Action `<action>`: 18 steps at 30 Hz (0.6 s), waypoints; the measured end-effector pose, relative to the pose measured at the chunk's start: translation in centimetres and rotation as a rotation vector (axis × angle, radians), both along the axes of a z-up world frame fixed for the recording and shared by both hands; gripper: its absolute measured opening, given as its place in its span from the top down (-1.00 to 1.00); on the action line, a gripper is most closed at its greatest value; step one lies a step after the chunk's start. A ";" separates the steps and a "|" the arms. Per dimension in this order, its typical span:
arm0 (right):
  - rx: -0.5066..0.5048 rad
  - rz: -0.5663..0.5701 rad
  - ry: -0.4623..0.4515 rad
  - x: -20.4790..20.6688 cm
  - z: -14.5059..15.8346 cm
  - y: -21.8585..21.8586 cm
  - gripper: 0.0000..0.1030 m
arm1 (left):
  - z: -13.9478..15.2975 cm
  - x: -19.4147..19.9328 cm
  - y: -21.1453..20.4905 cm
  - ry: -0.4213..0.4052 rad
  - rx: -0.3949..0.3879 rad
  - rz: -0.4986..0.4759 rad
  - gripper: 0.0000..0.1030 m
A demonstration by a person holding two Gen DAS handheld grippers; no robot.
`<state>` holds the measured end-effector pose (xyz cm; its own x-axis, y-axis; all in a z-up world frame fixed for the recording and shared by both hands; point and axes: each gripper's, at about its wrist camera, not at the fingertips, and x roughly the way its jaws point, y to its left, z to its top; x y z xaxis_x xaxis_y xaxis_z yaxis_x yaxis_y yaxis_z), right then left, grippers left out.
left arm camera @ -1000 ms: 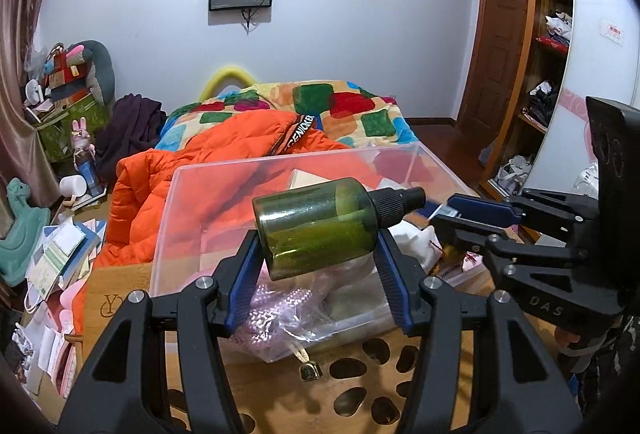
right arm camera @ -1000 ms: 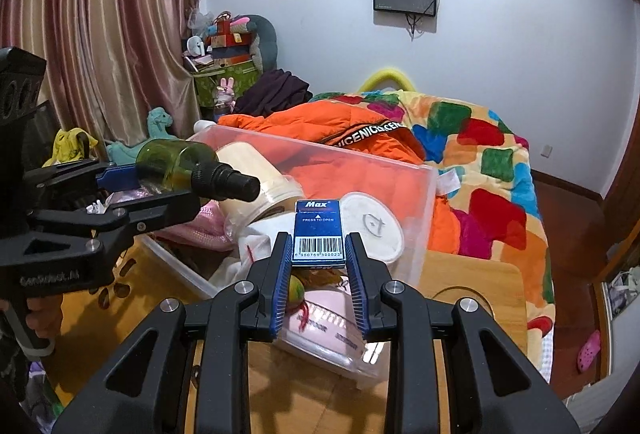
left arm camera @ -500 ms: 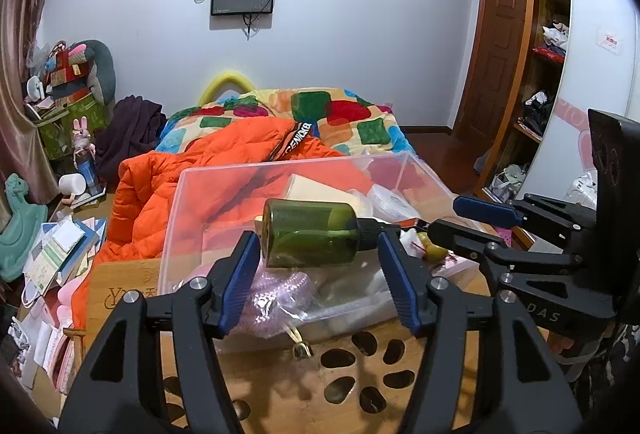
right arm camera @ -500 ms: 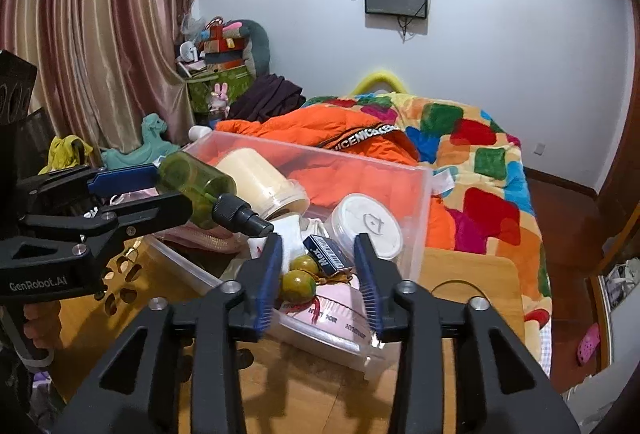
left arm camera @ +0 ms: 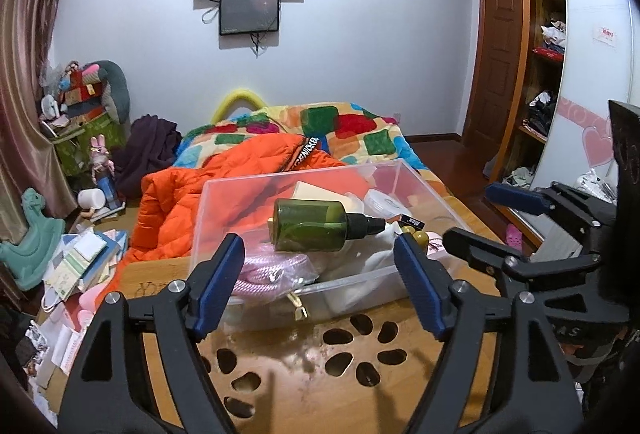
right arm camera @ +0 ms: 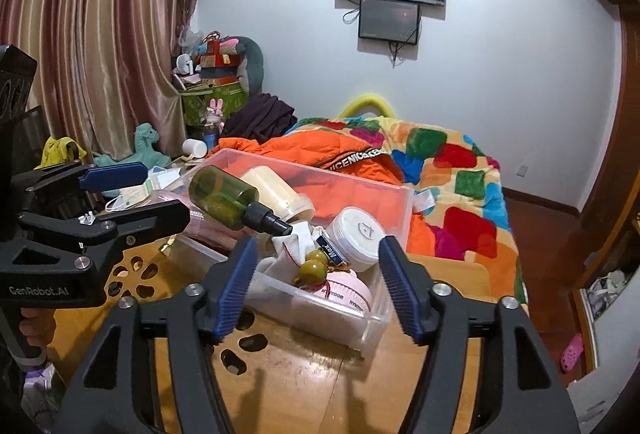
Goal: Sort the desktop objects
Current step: 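Open both tools to drop the bottle and Max pack into the box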
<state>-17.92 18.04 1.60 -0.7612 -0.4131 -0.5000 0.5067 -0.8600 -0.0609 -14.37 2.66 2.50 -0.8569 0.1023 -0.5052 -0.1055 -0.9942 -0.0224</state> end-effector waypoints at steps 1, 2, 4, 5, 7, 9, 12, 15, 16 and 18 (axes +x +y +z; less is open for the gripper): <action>0.003 -0.011 0.014 0.5 0.2 0.0 -0.45 | 0.1 0.3 0.0 0.004 0.000 0.004 -0.54; 0.006 -0.016 0.024 0.8 0.3 0.0 -0.57 | 0.1 0.6 -0.1 0.007 -0.001 0.010 -0.57; 0.017 -0.021 0.050 1.7 0.5 0.0 -0.62 | 0.1 1.2 -0.1 0.019 -0.010 0.032 -0.75; 0.022 -0.023 0.058 2.1 0.6 0.0 -0.63 | 0.1 1.6 -0.2 0.024 -0.015 0.042 -0.75; 0.032 -0.039 0.072 2.9 0.7 0.1 -0.68 | 0.1 2.4 -0.4 0.036 -0.016 0.059 -0.81; 0.031 -0.051 0.080 3.5 0.7 0.3 -0.76 | 0.0 3.0 -0.6 0.039 -0.014 0.070 -0.87; 0.010 -0.067 0.084 4.5 0.8 0.9 -0.91 | -0.3 4.0 -0.6 0.050 -0.039 0.099 -0.91; -0.018 -0.090 0.090 5.5 0.9 1.5 -0.99 | -0.6 4.9 -0.4 0.063 -0.056 0.120 -0.92; -0.025 -0.094 0.088 5.8 0.8 1.8 -0.99 | -0.7 5.3 -0.2 0.065 -0.054 0.118 -0.92; -0.034 -0.100 0.082 6.6 0.6 2.0 -0.99 | -0.9 5.9 0.0 0.069 -0.048 0.118 -0.92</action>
